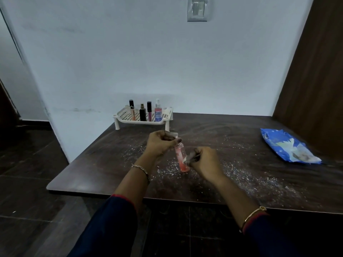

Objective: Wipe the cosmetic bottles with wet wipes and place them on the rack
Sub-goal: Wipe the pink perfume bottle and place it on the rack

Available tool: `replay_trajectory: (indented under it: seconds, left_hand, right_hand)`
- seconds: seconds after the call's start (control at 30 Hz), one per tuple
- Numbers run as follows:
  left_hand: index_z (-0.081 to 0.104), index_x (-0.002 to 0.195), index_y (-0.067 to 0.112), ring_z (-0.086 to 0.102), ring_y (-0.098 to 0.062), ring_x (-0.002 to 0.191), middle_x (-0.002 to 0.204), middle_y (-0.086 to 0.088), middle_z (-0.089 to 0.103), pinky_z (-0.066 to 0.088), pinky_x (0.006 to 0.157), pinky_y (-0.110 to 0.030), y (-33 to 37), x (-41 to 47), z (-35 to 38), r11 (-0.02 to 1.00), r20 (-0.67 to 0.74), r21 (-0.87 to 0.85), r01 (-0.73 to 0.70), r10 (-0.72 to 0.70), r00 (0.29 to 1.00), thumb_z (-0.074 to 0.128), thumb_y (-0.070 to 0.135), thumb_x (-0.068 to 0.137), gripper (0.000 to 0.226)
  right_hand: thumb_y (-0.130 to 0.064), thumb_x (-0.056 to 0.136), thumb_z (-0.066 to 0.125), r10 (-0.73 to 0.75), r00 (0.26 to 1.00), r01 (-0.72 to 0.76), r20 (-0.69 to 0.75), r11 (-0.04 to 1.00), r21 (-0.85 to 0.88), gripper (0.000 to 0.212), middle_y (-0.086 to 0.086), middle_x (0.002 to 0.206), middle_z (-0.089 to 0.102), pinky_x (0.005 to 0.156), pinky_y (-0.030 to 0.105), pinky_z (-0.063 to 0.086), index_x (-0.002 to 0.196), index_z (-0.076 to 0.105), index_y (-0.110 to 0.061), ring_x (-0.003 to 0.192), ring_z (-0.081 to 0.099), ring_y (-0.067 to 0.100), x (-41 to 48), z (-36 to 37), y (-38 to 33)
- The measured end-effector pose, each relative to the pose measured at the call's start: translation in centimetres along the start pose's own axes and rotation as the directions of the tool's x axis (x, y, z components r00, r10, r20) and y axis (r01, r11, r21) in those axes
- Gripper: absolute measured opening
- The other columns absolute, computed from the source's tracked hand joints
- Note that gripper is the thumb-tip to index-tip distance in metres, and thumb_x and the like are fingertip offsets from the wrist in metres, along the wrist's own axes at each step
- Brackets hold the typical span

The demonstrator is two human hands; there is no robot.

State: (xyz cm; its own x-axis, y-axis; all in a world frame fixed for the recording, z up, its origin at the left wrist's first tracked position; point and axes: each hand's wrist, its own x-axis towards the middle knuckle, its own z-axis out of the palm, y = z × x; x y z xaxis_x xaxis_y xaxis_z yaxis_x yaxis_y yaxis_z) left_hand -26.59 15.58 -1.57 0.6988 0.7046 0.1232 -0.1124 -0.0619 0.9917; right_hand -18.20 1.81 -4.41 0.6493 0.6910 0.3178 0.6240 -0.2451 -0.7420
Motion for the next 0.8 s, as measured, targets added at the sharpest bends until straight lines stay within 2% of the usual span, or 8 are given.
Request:
replay_trajectory:
  seconds: [0.07,0.17,0.27,0.37,0.5,0.63,0.7,0.8]
  left_hand:
    - [0.066,0.088,-0.001,0.064,-0.015,0.068,0.078,-0.012,0.065,0.056,0.063,-0.023,0.1,0.1,-0.1,1.000,0.023,0.014,0.000,-0.001,1.000,0.072,-0.005,0.074,0.017]
    - [0.066,0.095,-0.004,0.063,-0.014,0.069,0.080,-0.013,0.064,0.056,0.060,-0.018,0.3,0.3,-0.1,0.999,0.054,0.034,-0.011,0.009,0.998,0.070,-0.006,0.075,0.020]
    - [0.067,0.096,-0.002,0.064,-0.011,0.068,0.079,-0.011,0.065,0.055,0.060,-0.017,0.3,0.6,-0.2,0.999,0.080,0.045,-0.019,0.015,0.997,0.070,-0.005,0.076,0.020]
    - [0.065,0.101,-0.006,0.063,-0.013,0.071,0.080,-0.009,0.065,0.057,0.064,-0.019,0.2,0.8,-0.3,0.999,0.079,0.037,0.000,-0.003,0.997,0.068,-0.006,0.078,0.023]
    - [0.065,0.099,-0.004,0.061,-0.013,0.072,0.079,-0.008,0.063,0.057,0.065,-0.022,0.3,1.2,-0.2,0.999,0.075,0.038,0.038,-0.041,0.996,0.066,-0.006,0.079,0.020]
    - [0.064,0.095,-0.004,0.061,-0.014,0.072,0.078,-0.009,0.061,0.058,0.065,-0.024,0.3,1.3,0.0,0.997,0.037,0.044,0.059,-0.061,0.997,0.066,-0.008,0.078,0.017]
    - [0.064,0.094,-0.004,0.061,-0.015,0.071,0.077,-0.009,0.060,0.057,0.064,-0.024,0.5,1.3,0.1,0.996,0.036,0.064,0.059,-0.061,0.997,0.066,-0.009,0.078,0.017]
    - [0.064,0.100,-0.010,0.058,-0.014,0.066,0.073,-0.010,0.057,0.055,0.058,-0.016,0.6,1.3,0.4,0.992,0.036,0.122,0.029,-0.034,0.999,0.066,-0.011,0.077,0.023]
  right_hand:
    - [-0.004,0.075,0.075,-0.014,0.998,0.019,-0.056,0.997,0.075,0.021,-0.008,0.075,0.066,0.062,0.014,0.046,0.068,0.064,-0.021,0.070,0.062,0.002,0.8,0.0,-1.0]
    - [-0.006,0.075,0.074,-0.040,0.985,0.058,-0.169,0.993,0.105,0.013,-0.007,0.079,0.065,0.062,0.013,0.045,0.079,0.066,-0.016,0.072,0.060,0.003,1.4,0.6,-1.9]
    - [-0.008,0.073,0.077,-0.020,0.967,0.051,-0.252,0.992,0.114,0.015,-0.006,0.081,0.064,0.062,0.009,0.044,0.084,0.067,-0.012,0.071,0.059,0.003,0.7,1.6,-1.5]
    - [-0.009,0.073,0.077,-0.004,0.982,0.009,-0.188,1.000,0.024,0.009,-0.004,0.077,0.066,0.055,0.008,0.043,0.077,0.069,-0.009,0.065,0.058,0.000,0.0,1.9,-0.4]
    - [-0.009,0.069,0.081,-0.007,0.996,0.004,-0.087,0.999,-0.037,0.012,-0.007,0.067,0.067,0.056,0.006,0.046,0.065,0.069,-0.011,0.061,0.060,-0.005,-1.2,1.7,0.5]
    - [-0.014,0.068,0.081,0.033,0.999,-0.035,-0.017,0.991,-0.132,0.011,-0.003,0.069,0.071,0.063,0.021,0.053,0.065,0.071,-0.014,0.061,0.063,0.006,-0.8,1.2,0.2]
    - [-0.013,0.070,0.081,0.034,0.999,-0.037,-0.030,0.994,-0.100,0.011,-0.004,0.068,0.070,0.063,0.024,0.054,0.066,0.070,-0.014,0.061,0.064,0.006,-0.1,0.9,-0.6]
    - [-0.007,0.074,0.076,0.014,0.994,-0.010,-0.107,0.999,0.035,0.021,-0.010,0.066,0.062,0.060,0.020,0.049,0.063,0.063,-0.019,0.062,0.059,0.002,1.2,0.4,-2.2]
